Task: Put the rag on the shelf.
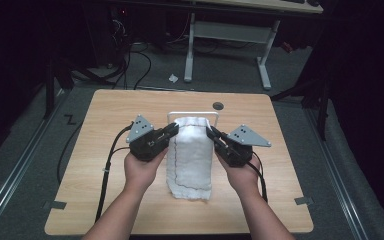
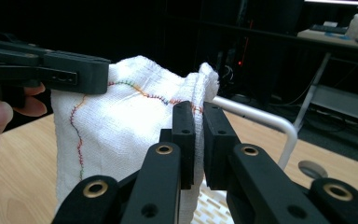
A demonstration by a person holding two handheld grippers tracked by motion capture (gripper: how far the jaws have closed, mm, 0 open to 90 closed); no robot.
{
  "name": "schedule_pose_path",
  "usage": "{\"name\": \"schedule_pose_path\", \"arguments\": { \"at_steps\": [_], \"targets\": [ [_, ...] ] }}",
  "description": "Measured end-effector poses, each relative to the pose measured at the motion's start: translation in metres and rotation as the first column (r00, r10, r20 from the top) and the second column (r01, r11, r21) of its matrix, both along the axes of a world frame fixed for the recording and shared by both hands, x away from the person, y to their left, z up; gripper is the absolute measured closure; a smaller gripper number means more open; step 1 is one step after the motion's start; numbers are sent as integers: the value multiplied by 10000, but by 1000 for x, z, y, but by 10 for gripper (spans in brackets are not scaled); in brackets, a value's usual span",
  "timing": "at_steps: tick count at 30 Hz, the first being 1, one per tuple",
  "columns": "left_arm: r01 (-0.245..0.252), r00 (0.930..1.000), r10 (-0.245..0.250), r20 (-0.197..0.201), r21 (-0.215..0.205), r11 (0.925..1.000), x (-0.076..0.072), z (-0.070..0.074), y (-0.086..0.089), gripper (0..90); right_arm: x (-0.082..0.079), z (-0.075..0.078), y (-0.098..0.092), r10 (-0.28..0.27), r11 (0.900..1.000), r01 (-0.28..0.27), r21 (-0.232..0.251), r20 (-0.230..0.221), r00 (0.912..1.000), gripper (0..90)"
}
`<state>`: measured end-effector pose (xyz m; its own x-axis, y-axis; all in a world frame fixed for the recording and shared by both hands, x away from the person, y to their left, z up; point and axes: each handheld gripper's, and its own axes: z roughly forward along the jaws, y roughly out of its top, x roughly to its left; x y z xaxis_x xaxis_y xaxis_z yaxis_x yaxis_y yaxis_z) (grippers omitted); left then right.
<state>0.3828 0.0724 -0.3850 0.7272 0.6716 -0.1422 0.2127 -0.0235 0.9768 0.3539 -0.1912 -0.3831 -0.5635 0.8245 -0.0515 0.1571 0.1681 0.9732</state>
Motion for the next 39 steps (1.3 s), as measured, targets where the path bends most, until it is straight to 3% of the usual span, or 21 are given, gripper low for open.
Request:
{"name": "schedule_pose_path", "arguments": {
  "at_steps": [13,23,29,39],
  "targets": [
    [28,9971,-17,761,-145,9999,1,36,-2,832,1,32,-3,-130,9996,113,263,654,9978,851],
    [30,9957,-25,928,-57,10000,5,50,-4,832,2,49,-6,-142,9996,119,262,911,9957,851],
    [-121,9934,58,1142,543,9985,15,61,-9,833,8,58,-8,-268,9991,239,340,872,9958,851],
    [-300,9902,195,1380,743,9968,41,76,-17,833,34,70,-13,-567,9969,514,592,926,9941,850]
  ]
}}
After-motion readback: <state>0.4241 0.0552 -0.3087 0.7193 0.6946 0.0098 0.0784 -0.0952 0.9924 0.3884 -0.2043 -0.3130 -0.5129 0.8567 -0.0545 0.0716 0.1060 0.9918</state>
